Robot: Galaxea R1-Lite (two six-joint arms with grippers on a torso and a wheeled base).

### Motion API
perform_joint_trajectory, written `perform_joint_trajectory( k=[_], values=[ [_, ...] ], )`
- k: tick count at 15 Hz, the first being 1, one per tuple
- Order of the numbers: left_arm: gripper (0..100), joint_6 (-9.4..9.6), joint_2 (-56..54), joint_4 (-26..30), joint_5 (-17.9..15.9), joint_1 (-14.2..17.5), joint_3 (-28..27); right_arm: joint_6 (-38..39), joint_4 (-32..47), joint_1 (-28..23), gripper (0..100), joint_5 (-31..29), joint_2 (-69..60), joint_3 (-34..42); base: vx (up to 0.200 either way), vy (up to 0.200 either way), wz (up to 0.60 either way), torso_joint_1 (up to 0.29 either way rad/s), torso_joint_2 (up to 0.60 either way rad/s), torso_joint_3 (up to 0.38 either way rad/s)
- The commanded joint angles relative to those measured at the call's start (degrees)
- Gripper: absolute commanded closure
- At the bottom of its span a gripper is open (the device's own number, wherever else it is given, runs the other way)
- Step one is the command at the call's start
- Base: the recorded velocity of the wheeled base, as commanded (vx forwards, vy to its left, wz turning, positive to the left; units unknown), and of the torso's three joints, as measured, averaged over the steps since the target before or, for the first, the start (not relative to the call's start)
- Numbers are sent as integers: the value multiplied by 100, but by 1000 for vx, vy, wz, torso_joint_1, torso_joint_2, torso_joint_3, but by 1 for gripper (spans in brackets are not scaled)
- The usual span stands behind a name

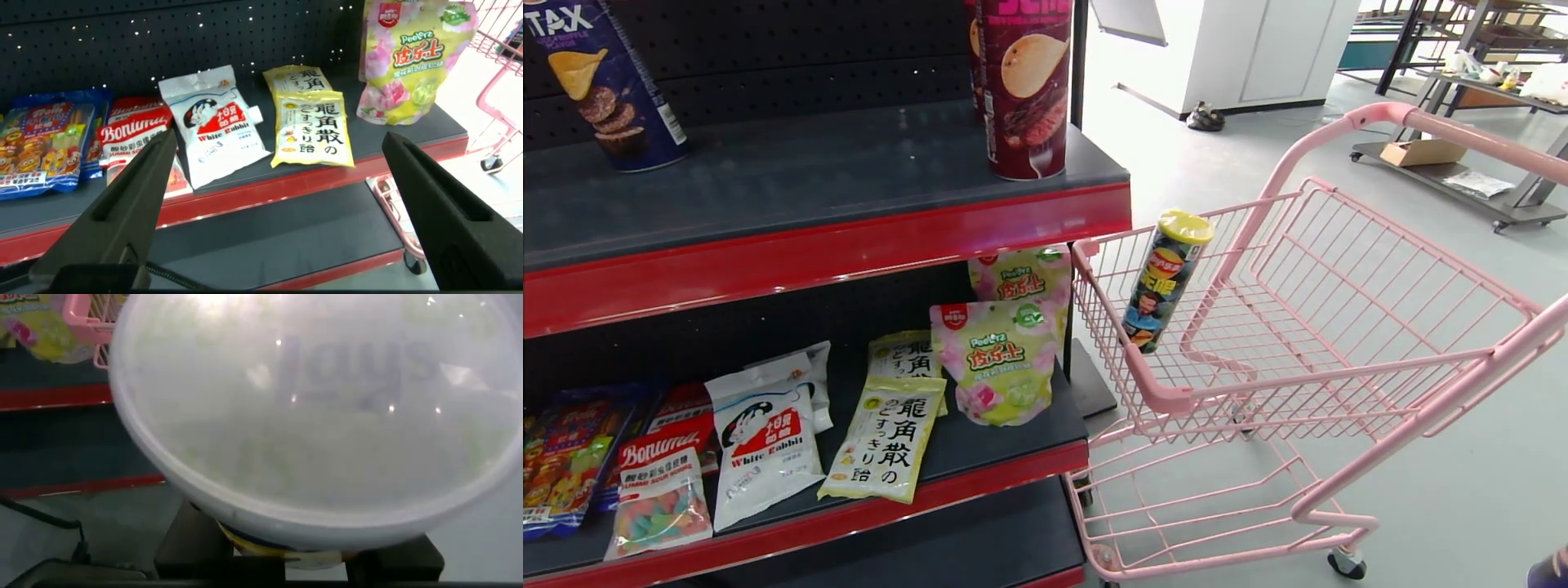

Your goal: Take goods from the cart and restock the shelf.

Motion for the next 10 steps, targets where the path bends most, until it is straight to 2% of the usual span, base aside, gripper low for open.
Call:
perform_joint_trajectory(
  k=[1, 9, 10],
  values=[
    [0, 3, 5, 2, 4, 1, 0, -57, 41, -60, 100, -8, -620, 186, 0, 0, 0, 0, 0, 0],
    [0, -5, 5, 2, 4, 1, 0, -198, 50, -60, 100, -17, -752, 318, 0, 0, 0, 0, 0, 0],
    [0, 3, 5, 2, 4, 1, 0, -206, 50, -60, 100, -17, -752, 326, 0, 0, 0, 32, -217, -178]
  ],
)
